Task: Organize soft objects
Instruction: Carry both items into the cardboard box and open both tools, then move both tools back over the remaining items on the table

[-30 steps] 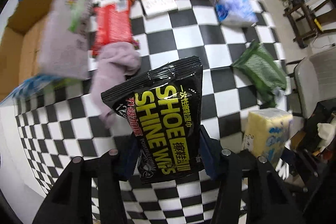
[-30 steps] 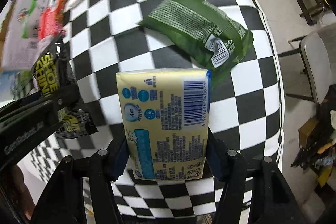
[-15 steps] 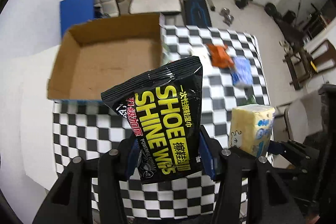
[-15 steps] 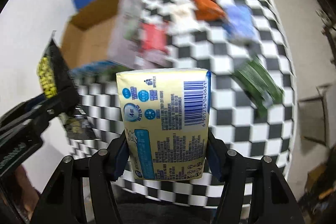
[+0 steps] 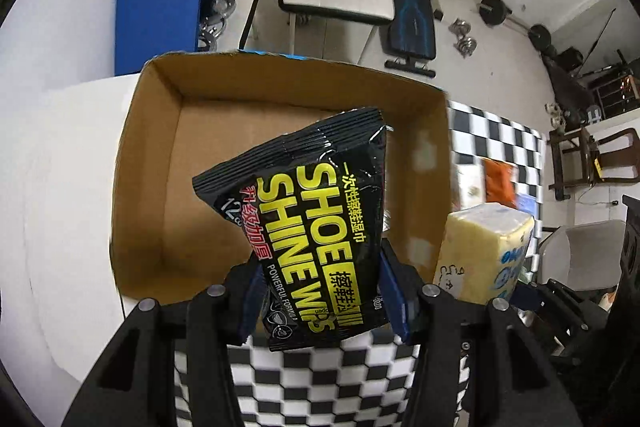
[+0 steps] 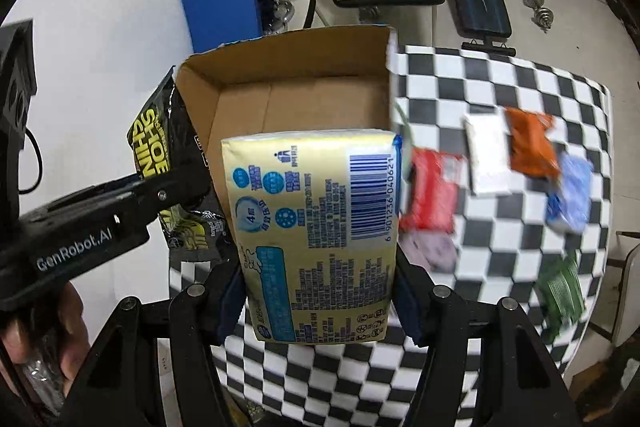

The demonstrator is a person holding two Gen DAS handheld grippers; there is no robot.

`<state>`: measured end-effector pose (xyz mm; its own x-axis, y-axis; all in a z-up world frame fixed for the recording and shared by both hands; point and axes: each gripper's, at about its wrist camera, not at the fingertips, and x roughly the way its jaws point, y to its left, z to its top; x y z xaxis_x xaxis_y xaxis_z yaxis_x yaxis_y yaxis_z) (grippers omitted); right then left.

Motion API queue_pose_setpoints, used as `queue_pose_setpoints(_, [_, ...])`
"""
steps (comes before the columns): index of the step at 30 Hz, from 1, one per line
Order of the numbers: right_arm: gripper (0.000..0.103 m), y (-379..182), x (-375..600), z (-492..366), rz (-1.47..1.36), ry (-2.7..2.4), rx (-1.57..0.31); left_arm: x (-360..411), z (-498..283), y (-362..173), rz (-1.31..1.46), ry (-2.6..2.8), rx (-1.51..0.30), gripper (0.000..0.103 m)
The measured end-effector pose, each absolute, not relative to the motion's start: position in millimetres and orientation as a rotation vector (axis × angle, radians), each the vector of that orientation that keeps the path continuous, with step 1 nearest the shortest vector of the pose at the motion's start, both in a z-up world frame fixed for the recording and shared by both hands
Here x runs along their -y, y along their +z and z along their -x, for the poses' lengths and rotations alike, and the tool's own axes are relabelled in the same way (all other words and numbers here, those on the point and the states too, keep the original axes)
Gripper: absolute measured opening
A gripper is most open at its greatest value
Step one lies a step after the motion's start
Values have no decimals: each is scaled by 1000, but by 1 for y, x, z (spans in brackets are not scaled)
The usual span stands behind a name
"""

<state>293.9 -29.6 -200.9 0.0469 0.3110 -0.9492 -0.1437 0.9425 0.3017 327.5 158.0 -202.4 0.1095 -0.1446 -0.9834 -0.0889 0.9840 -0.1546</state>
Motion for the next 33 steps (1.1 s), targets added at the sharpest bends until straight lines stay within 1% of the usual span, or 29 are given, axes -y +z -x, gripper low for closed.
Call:
queue_pose_setpoints(5, [65,-255,-10,-348,-117,291,-1545,-182,-379,-253,184,-77,-1558,48])
queue_pose_setpoints(10, [65,-299,-35,-383,-112,257,-1591,-191,-407,-298,168,-127,-1638,48])
queue_pose_setpoints(16, [66,-341,-56,-410,-83,231,-1634,-196,-421,-326,133,-145,-1694,51])
queue_pose_setpoints(19, [67,-353,-64,-416,-73,226,-1668,-199,-422,-330,159,-135,-1714,52])
queue_pose_setpoints(21, [72,-355,-66,-418,-64,214,-1663,-205,-421,-328,163,-124,-1709,59])
queue_pose_setpoints(22, [81,-353,-67,-418,-65,207,-1655,-207,-419,-325,162,-120,-1698,63])
queue_pose_setpoints(23, [93,-350,-67,-418,-73,209,-1646,-208,-418,-323,151,-112,-1701,76])
queue_pose_setpoints(25, [98,-344,-67,-416,-78,206,-1633,-210,-412,-316,129,-105,-1679,87])
queue_pose_setpoints(27, [98,-337,-68,-414,-67,202,-1617,-213,-407,-311,134,-104,-1672,89])
queue_pose_setpoints(29, [103,-331,-67,-409,-59,190,-1606,-213,-404,-306,128,-88,-1664,93])
queue_pose_setpoints(33, [103,-323,-63,-402,-60,180,-1592,-213,-387,-289,122,-64,-1614,94])
